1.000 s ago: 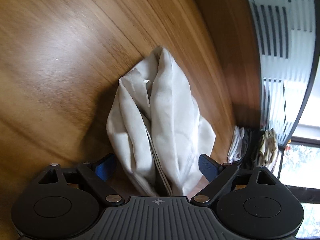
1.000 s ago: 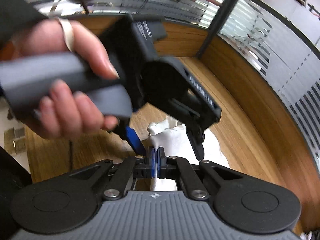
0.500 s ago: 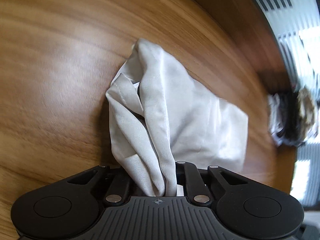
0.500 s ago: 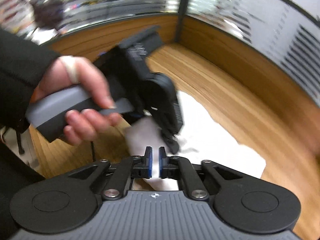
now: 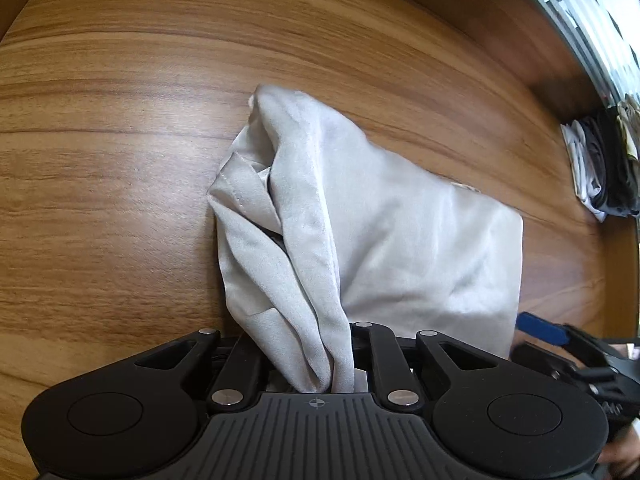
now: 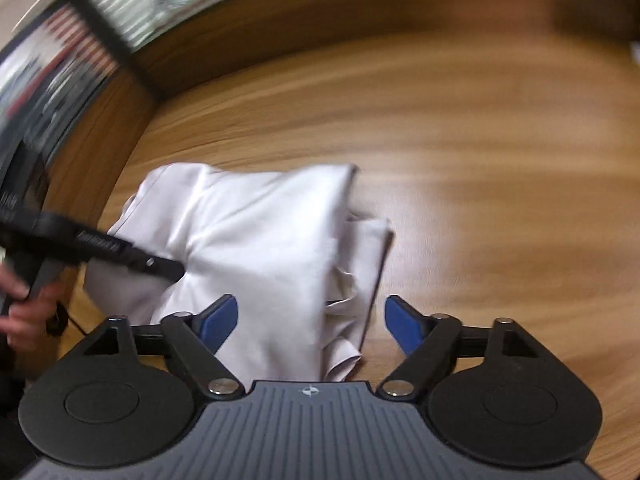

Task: Fold clothes
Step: 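Grasp the folded shirt bundle with both grippers from its sides, then lift the shirt bundle with both grippers and carry it into the cardboard box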

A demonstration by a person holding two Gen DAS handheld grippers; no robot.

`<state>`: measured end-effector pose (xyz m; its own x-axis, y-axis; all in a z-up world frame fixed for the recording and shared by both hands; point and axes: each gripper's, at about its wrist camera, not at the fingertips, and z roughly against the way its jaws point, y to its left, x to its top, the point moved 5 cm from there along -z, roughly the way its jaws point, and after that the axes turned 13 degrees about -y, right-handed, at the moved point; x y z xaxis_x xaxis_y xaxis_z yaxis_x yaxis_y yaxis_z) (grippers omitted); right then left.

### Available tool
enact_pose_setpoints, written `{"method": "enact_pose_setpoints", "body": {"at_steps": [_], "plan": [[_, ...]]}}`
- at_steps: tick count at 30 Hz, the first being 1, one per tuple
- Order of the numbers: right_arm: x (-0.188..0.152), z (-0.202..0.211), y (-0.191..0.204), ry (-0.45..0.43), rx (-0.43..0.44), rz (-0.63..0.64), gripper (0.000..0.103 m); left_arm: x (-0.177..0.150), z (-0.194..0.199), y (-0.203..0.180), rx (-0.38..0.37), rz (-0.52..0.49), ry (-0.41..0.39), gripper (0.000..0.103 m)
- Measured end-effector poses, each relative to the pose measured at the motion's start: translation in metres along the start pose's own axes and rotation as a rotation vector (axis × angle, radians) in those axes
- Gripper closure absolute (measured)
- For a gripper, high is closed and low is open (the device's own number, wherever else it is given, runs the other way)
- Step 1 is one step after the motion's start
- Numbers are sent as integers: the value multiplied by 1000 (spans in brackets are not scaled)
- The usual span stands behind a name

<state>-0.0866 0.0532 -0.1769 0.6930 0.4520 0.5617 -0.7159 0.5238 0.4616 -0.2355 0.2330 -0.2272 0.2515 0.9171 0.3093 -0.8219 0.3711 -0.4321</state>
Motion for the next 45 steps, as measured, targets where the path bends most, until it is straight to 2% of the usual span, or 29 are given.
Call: {"method": "enact_pose_setpoints", "body": {"at_steps": [5,11,17,19,20,22,27,31,38,45], "plan": [[-3,-23,-14,34,35,-99,16,5,-3,0,-4,-10,18,87],[15,-51,-8,25,87,-135,17,6,-10,1,-33,14,25,87],[24,-69,6,38,131,-104,47,4,-13,17,-122,111,-6,87],[27,-71,9,36,136,-95,76,3,-13,20,-143,135,-14,87],[29,-70,11,32,134,-92,83,2,-11,20,-140,136,-17,87],[32,-68,13,23,130,-86,87,1,-8,17,-126,127,-26,88],[40,-62,19,2,119,-72,93,5,12,-23,-63,8,-64,90],[57,-31,14,-47,111,-75,93,5,24,-63,-52,-56,-91,91],[87,33,-4,-132,90,-82,93,4,49,-141,-103,-177,-144,91],[138,128,-69,-183,59,-61,93,9,51,-255,-179,-211,-150,91]]}}
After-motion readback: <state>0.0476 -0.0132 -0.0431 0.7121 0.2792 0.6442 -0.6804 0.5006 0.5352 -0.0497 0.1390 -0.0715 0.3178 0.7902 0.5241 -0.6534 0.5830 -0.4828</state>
